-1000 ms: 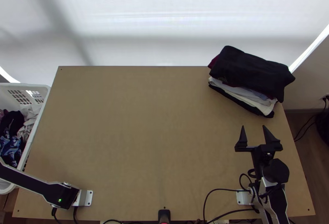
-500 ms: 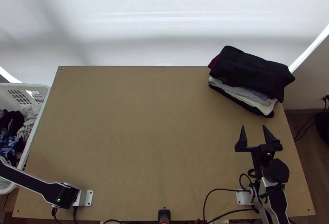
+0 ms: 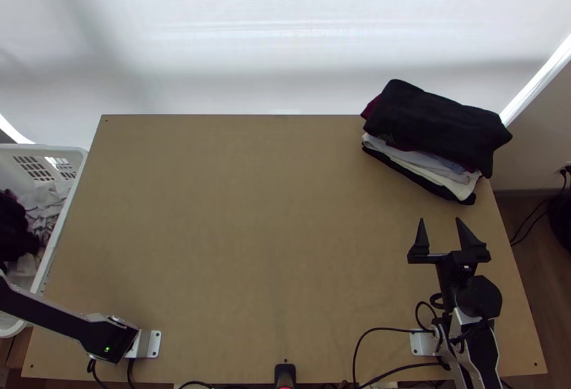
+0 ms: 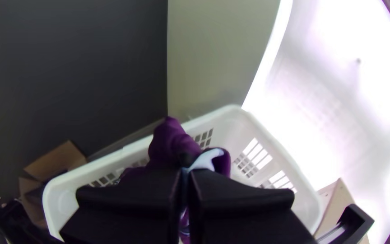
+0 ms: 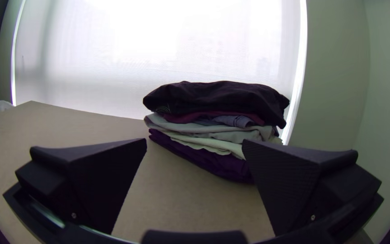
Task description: Fold the t-shirt
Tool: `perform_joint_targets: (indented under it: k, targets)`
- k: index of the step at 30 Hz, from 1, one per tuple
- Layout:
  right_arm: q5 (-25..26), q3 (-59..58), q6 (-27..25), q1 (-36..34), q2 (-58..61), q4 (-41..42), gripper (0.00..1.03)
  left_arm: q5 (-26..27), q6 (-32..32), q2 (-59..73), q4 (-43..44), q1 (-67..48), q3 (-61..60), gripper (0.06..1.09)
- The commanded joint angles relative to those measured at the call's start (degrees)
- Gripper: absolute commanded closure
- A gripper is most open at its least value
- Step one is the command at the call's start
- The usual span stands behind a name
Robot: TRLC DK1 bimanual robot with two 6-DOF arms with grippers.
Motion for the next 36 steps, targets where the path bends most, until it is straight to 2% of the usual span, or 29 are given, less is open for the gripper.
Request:
perform_joint_targets:
  k: [1,7,15,21,26,31,36]
  targets:
    - [0.06,-0.59,-0.76,-0.25,-0.38,0.93,0.04,1.64,-3.24,-8.84,0.78,-1.37,2.52,1.05]
    - [0.06,-0.59,-0.76,-0.25,-0.38,0.93,0.04,2.08,-6.67,-16.93,2.27,-3.66,2.61,1.05]
    - [0.06,-0.59,-0.76,-0.25,-0.38,0.93,0.04,3.31,-7.29,-24.05,1.57,-9.99,1.73,1.05]
    - [0.06,-0.59,-0.76,-0.25,-0.38,0.93,0.04,3.22,-7.29,-30.02,0.43,-19.65,-2.4,1.05]
    - [0.06,-0.59,-0.76,-0.25,-0.38,0.93,0.04,1.11,-7.2,-38.99,-0.19,-33.28,-11.1,1.05]
    - [0.06,-0.68,-0.76,-0.25,-0.38,0.93,0.04,-7.94,-6.14,-49.36,1.74,-54.2,-24.2,1.05]
    - [0.06,-0.59,-0.76,-0.25,-0.38,0.93,0.04,-21.39,-6.85,-55.95,6.67,-78.98,-34.48,1.05]
